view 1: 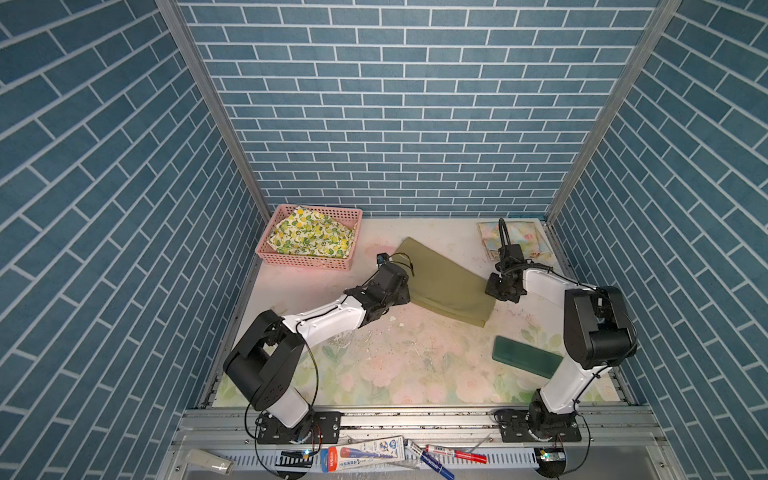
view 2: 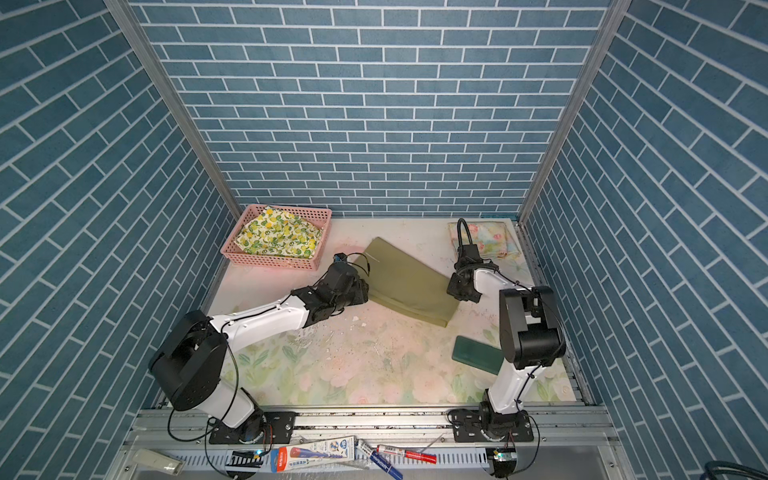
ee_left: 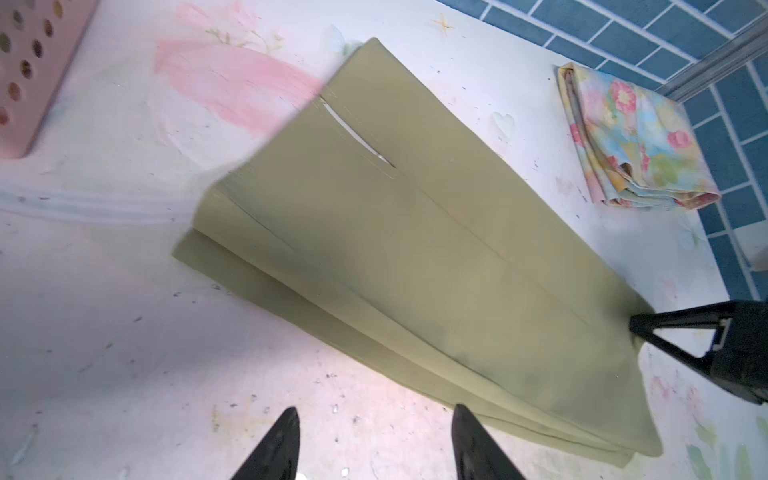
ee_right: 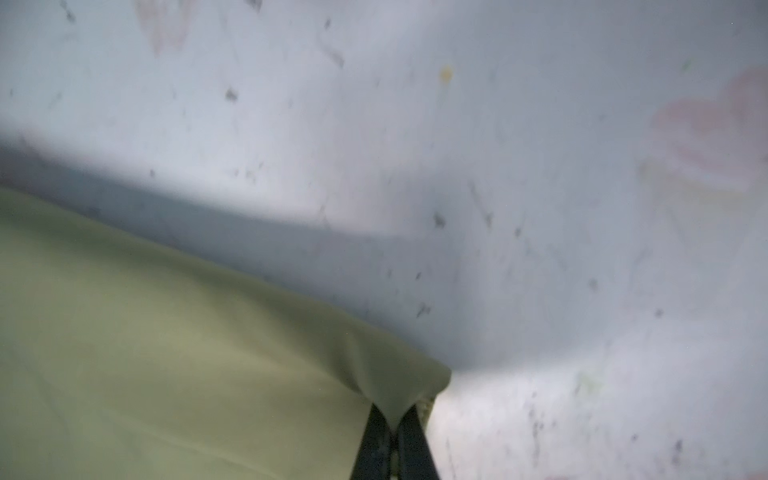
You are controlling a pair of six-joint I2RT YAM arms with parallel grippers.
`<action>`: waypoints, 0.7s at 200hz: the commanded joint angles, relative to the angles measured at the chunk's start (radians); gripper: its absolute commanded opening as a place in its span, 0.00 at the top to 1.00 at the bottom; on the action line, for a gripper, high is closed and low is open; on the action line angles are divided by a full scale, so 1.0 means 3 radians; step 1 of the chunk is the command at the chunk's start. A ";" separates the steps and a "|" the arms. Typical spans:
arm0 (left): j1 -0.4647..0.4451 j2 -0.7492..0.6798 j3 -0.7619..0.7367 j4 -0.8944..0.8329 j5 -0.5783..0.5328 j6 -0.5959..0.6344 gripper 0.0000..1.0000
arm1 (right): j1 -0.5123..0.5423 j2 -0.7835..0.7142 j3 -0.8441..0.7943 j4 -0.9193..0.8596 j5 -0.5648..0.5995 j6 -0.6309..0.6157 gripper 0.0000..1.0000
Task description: Fold and stack the skirts
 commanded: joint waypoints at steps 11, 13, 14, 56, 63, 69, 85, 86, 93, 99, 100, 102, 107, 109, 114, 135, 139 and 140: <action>0.0178 -0.0022 0.0021 -0.0230 0.0032 0.0192 0.41 | -0.0155 0.0324 0.0677 0.0005 0.0109 -0.0478 1.00; 0.0186 -0.0019 0.0020 -0.0230 0.0031 0.0193 0.41 | -0.0163 0.0342 0.0720 0.0002 0.0111 -0.0490 1.00; 0.0188 -0.0020 0.0020 -0.0227 0.0032 0.0194 0.41 | -0.0163 0.0357 0.0741 -0.0001 0.0115 -0.0495 1.00; 0.0309 0.0261 0.0178 -0.0242 0.0163 0.0277 0.41 | -0.0187 0.0292 0.0814 0.0134 -0.0013 -0.0719 0.51; 0.0327 0.0341 0.0227 -0.0227 0.0216 0.0280 0.40 | -0.0182 0.0148 0.0648 0.0231 -0.0068 -0.0687 0.42; 0.0341 0.0406 0.0268 -0.0194 0.0280 0.0285 0.41 | -0.0180 0.0036 0.0516 0.0269 -0.0101 -0.0637 0.38; 0.0368 0.0597 0.0409 -0.0173 0.0361 0.0296 0.41 | -0.0178 -0.0238 0.0212 0.0264 -0.0139 -0.0522 0.35; 0.0369 0.0610 0.0422 -0.0173 0.0363 0.0297 0.41 | -0.0178 -0.0255 0.0192 0.0262 -0.0143 -0.0514 0.35; 0.0378 0.0693 0.0497 -0.0198 0.0371 0.0323 0.41 | -0.0176 -0.0370 0.0039 0.0265 -0.0167 -0.0447 0.35; 0.0385 0.0759 0.0558 -0.0218 0.0359 0.0338 0.41 | -0.0177 -0.0470 -0.0093 0.0278 -0.0177 -0.0382 0.35; 0.0387 0.0768 0.0565 -0.0221 0.0357 0.0338 0.41 | -0.0178 -0.0483 -0.0121 0.0280 -0.0180 -0.0372 0.35; 0.0389 0.0787 0.0585 -0.0222 0.0359 0.0342 0.41 | -0.0179 -0.0513 -0.0162 0.0285 -0.0187 -0.0351 0.35; 0.0396 0.0834 0.0622 -0.0224 0.0355 0.0356 0.42 | -0.0180 -0.0574 -0.0255 0.0294 -0.0213 -0.0305 0.35; 0.0402 0.0851 0.0636 -0.0224 0.0357 0.0365 0.42 | -0.0179 -0.0594 -0.0292 0.0300 -0.0217 -0.0292 0.35; 0.0403 0.0891 0.0666 -0.0220 0.0345 0.0385 0.42 | -0.0179 -0.0642 -0.0362 0.0284 -0.0218 -0.0260 0.35; 0.0405 0.1022 0.0780 -0.0220 0.0227 0.0480 0.45 | -0.0181 -0.0692 -0.0513 0.0251 -0.0283 -0.0155 0.37; 0.0404 0.1039 0.0799 -0.0224 0.0197 0.0500 0.46 | -0.0180 -0.0682 -0.0529 0.0263 -0.0290 -0.0133 0.37; 0.0402 0.1048 0.0803 -0.0224 0.0192 0.0504 0.46 | -0.0182 -0.0681 -0.0536 0.0265 -0.0295 -0.0125 0.37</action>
